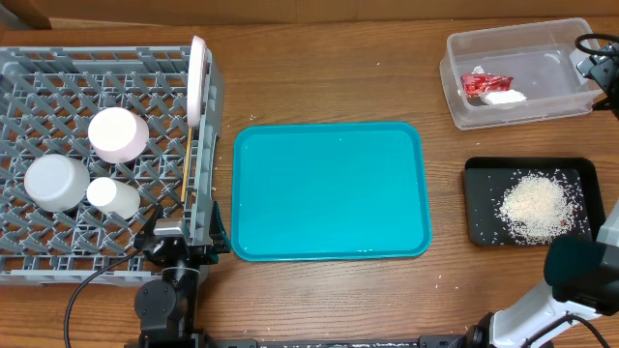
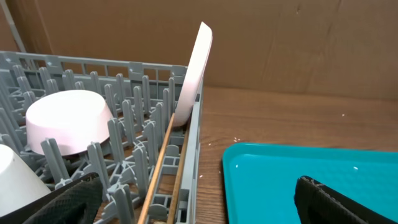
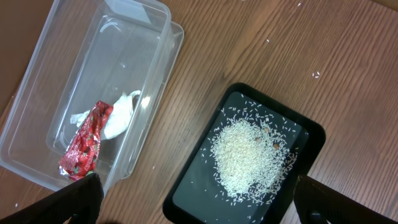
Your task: Sort waste into correct bins and load items into the dishwasher
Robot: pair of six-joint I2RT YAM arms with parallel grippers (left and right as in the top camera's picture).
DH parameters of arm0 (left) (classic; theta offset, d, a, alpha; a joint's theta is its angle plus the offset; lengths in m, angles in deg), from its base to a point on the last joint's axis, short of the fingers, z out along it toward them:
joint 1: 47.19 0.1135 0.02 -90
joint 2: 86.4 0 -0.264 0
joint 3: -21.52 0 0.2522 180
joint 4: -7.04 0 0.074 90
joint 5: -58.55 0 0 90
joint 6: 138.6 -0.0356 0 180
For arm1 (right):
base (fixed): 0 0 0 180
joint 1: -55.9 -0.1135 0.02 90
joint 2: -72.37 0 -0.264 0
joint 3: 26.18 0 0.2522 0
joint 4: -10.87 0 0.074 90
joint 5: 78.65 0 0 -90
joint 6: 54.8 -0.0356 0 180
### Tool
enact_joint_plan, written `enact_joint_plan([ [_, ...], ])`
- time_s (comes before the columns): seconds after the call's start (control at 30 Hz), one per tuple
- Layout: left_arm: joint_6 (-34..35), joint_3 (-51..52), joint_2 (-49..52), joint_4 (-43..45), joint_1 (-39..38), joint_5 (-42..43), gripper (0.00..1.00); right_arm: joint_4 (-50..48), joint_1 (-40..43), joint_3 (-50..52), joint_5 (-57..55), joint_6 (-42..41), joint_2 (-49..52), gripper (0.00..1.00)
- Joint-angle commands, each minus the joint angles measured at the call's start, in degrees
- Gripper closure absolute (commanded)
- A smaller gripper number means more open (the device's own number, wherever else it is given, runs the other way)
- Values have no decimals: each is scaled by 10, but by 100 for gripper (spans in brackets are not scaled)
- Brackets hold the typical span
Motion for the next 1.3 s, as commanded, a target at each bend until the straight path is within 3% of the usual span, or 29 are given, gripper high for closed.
enact_joint_plan([
  [0.0,24,2,-8,-1,3,-12,0,-1,0,-4,-6,0,-3,0],
  [1.03,24,2,-7,-2,3,-12,0,-1,0,-4,-6,0,-5,0],
  [1.27,24,2,-7,-2,3,-12,0,0,-43,-4,-6,0,-98,0],
])
